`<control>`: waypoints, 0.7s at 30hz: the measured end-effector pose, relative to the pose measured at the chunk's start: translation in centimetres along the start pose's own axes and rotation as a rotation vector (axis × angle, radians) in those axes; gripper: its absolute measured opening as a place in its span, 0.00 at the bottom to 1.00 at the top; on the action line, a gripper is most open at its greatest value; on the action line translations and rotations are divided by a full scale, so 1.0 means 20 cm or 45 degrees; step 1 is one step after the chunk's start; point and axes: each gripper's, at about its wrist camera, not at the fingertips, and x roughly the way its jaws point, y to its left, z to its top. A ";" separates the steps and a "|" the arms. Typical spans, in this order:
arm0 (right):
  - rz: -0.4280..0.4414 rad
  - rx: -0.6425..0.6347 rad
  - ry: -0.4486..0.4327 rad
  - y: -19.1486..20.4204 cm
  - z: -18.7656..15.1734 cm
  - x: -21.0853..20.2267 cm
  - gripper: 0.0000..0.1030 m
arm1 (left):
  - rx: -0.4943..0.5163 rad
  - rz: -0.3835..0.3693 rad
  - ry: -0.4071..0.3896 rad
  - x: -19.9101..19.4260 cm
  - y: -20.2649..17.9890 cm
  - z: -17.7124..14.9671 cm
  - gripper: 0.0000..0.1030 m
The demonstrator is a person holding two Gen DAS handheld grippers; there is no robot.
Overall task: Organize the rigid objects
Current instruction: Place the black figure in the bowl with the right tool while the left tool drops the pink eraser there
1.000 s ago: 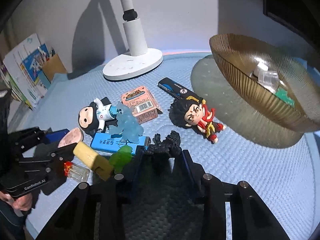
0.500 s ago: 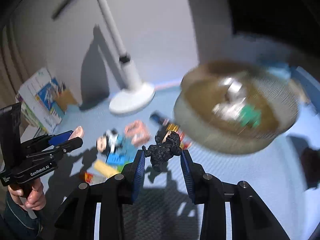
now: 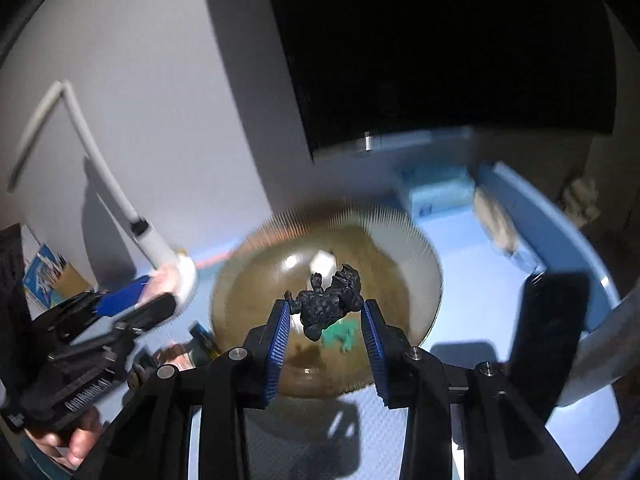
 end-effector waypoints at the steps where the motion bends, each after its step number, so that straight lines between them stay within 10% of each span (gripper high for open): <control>1: -0.008 0.000 0.045 -0.01 -0.01 0.07 0.35 | -0.001 -0.006 0.040 0.07 -0.02 -0.02 0.35; 19: -0.024 -0.001 0.188 -0.10 -0.12 0.31 0.35 | 0.020 -0.030 0.213 0.37 -0.12 -0.10 0.37; 21: 0.021 0.043 0.209 -0.12 -0.12 0.32 0.46 | 0.003 -0.042 0.202 0.35 -0.10 -0.10 0.63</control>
